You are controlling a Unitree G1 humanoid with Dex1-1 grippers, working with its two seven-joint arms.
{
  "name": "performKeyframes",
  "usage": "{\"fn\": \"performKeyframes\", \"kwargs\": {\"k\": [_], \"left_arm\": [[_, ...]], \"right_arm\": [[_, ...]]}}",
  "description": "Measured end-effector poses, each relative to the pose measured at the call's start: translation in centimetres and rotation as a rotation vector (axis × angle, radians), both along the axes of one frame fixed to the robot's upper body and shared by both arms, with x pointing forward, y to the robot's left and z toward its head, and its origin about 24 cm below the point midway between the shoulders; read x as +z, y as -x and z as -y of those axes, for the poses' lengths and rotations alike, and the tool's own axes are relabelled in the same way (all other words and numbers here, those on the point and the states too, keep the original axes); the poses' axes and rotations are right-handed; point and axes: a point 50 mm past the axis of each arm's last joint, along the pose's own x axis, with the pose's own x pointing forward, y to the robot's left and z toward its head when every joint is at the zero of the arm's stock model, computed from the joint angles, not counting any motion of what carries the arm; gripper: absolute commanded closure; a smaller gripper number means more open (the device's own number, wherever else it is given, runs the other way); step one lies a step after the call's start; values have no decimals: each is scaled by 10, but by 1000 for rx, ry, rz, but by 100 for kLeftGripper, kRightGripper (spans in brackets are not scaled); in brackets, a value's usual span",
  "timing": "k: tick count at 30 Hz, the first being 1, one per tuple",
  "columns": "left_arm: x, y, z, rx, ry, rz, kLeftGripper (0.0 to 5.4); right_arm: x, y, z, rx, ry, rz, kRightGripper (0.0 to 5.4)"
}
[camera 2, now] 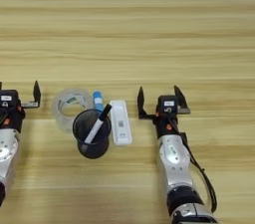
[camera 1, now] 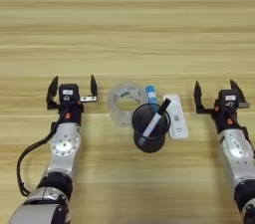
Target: Move the objects on the table
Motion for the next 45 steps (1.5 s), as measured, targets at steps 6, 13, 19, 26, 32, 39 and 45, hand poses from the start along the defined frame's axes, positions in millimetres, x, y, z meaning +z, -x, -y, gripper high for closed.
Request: {"fn": "performKeyframes", "kwargs": {"k": [6, 13, 19, 26, 32, 39, 45], "left_arm": [[0, 0, 0, 0, 0, 0, 1], [0, 0, 0, 0, 0, 1, 1], [0, 0, 0, -1, 0, 1, 1], [1, 0, 0, -1, -1, 3, 1], [2, 0, 1, -4, -2, 13, 1], [3, 0, 1, -4, -3, 18, 1], [3, 0, 1, -4, -3, 17, 1]], "right_arm": [[0, 0, 0, 0, 0, 1, 0], [1, 0, -2, 21, -18, 7, 0], [9, 2, -10, 73, -60, 55, 0], [30, 14, -26, 213, -178, 124, 0], [39, 21, -30, 269, -212, 143, 0], [47, 26, -38, 340, -274, 145, 0], [44, 32, -48, 428, -315, 95, 0]]}}
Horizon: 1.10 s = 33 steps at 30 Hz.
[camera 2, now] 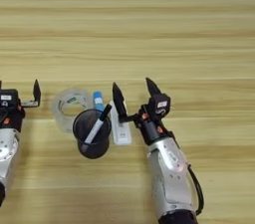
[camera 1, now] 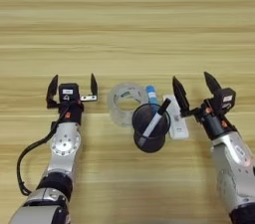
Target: Move the objects on the table
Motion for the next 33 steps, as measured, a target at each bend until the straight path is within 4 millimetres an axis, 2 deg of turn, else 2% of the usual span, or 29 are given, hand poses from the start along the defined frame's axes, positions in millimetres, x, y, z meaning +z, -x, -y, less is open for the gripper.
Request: {"fn": "performKeyframes", "kwargs": {"k": [13, 33], "left_arm": [[0, 0, 1, -1, -1, -2, 1], [0, 1, 1, 3, -2, 0, 1]], "right_arm": [[-11, 8, -18, 149, 30, -72, 0], [-15, 12, -23, 225, -23, -171, 0]]}}
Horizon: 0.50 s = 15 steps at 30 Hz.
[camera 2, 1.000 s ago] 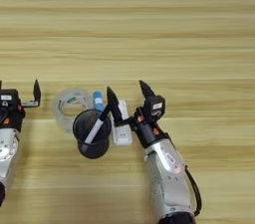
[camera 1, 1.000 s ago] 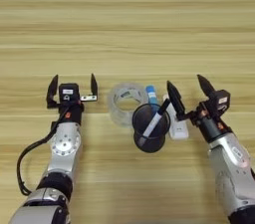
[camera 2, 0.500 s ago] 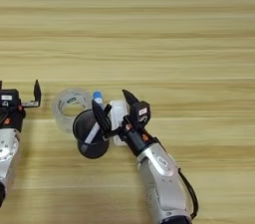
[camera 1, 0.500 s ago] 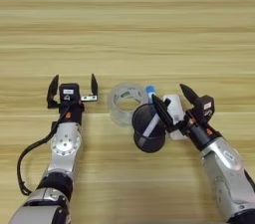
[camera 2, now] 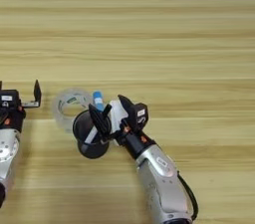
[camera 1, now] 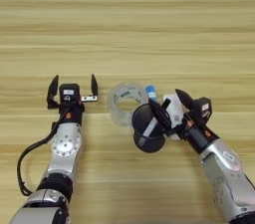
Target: Move the objects on the table
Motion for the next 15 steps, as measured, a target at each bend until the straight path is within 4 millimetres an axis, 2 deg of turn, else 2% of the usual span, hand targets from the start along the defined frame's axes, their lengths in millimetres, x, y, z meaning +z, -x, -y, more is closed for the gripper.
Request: {"fn": "performKeyframes", "kwargs": {"k": [15], "left_arm": [[0, 0, 0, 4, 0, -1, 1]], "right_arm": [[-2, 1, -1, 42, -30, -26, 0]]}}
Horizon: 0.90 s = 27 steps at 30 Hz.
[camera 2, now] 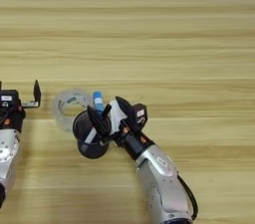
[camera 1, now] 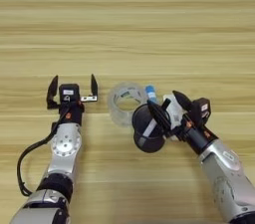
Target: Move the objects on the table
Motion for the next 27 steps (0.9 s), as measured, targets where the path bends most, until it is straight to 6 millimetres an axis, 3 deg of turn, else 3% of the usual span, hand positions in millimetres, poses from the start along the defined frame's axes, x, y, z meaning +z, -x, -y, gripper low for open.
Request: {"fn": "performKeyframes", "kwargs": {"k": [27], "left_arm": [[0, 0, 0, 0, 0, -1, 1]], "right_arm": [[-2, 1, -2, 21, 1, -20, 0]]}}
